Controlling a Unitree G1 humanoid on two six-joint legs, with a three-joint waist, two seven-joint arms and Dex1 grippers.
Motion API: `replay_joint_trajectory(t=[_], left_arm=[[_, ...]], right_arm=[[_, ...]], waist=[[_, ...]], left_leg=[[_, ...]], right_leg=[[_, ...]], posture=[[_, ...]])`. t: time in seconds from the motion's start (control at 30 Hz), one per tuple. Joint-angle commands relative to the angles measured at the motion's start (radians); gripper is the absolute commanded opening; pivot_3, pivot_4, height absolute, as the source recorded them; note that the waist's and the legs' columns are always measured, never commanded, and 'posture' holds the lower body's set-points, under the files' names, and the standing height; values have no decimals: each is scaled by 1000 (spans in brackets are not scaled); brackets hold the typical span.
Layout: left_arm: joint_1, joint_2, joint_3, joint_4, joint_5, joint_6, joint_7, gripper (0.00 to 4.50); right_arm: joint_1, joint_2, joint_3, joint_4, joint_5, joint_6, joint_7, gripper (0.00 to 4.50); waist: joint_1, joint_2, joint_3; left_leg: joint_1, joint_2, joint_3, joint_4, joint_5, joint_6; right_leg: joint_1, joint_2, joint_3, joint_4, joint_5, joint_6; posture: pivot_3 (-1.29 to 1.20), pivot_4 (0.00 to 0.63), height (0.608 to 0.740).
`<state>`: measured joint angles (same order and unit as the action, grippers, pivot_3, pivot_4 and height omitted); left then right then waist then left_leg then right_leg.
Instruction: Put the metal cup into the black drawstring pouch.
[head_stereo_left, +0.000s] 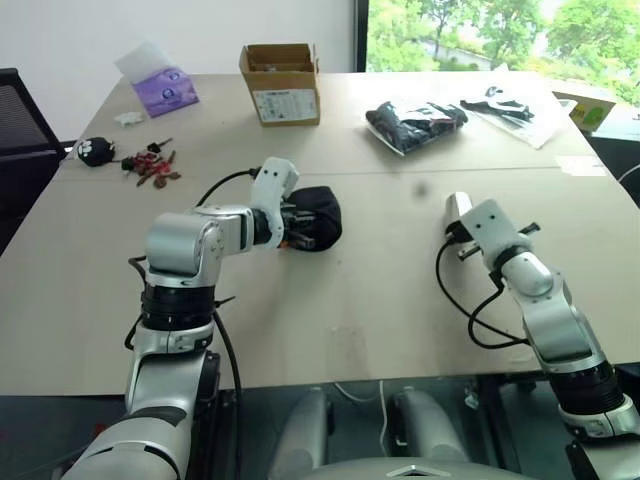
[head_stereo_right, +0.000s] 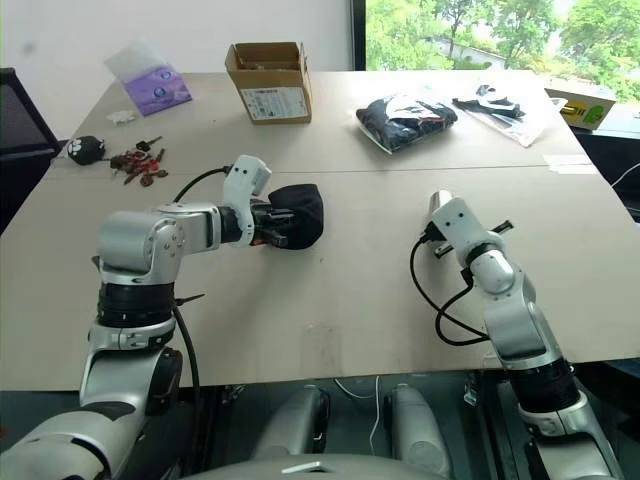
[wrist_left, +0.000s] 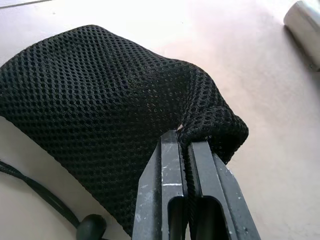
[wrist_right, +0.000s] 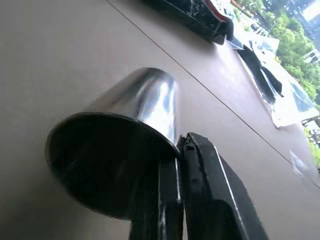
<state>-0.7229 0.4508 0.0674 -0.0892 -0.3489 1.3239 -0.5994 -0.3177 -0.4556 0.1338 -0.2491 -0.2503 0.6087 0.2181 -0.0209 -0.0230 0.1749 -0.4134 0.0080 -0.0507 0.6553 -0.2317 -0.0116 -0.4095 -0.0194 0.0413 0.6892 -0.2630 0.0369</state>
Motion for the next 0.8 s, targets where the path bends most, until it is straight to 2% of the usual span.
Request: replay_joint_trajectory(t=[0.03,0.27,0.47,0.67,0.8], left_arm=[[-22,17,34,-58,-32,22,21,0],[-38,-5,106,-47,-96,105,49,0],[-72,-18,155,-32,-165,205,39,0],[-106,-55,223,21,-225,290,51,0],[-113,-42,191,45,-256,290,47,0]], right_arm=[[-9,4,-18,-3,10,-35,17,35],[41,13,-83,-12,117,-178,80,35],[117,40,-153,-135,341,-225,232,35],[133,112,-105,-207,543,-208,355,35],[107,177,-41,-112,555,-284,401,35]], waist=[[0,0,0],[1,0,0],[1,0,0],[-9,0,0],[-19,0,0]], left_leg=[[0,0,0,0,0,0],[0,0,0,0,-1,1],[0,0,0,0,-1,1],[1,0,-2,0,-1,1],[2,0,-4,0,0,1]], right_leg=[[0,0,0,0,0,0],[-1,0,1,1,0,0],[-1,0,1,1,0,0],[-1,0,0,3,0,0],[-1,0,1,5,0,0]], posture=[[0,150,740],[0,150,740],[0,150,740],[0,150,740],[0,150,740]])
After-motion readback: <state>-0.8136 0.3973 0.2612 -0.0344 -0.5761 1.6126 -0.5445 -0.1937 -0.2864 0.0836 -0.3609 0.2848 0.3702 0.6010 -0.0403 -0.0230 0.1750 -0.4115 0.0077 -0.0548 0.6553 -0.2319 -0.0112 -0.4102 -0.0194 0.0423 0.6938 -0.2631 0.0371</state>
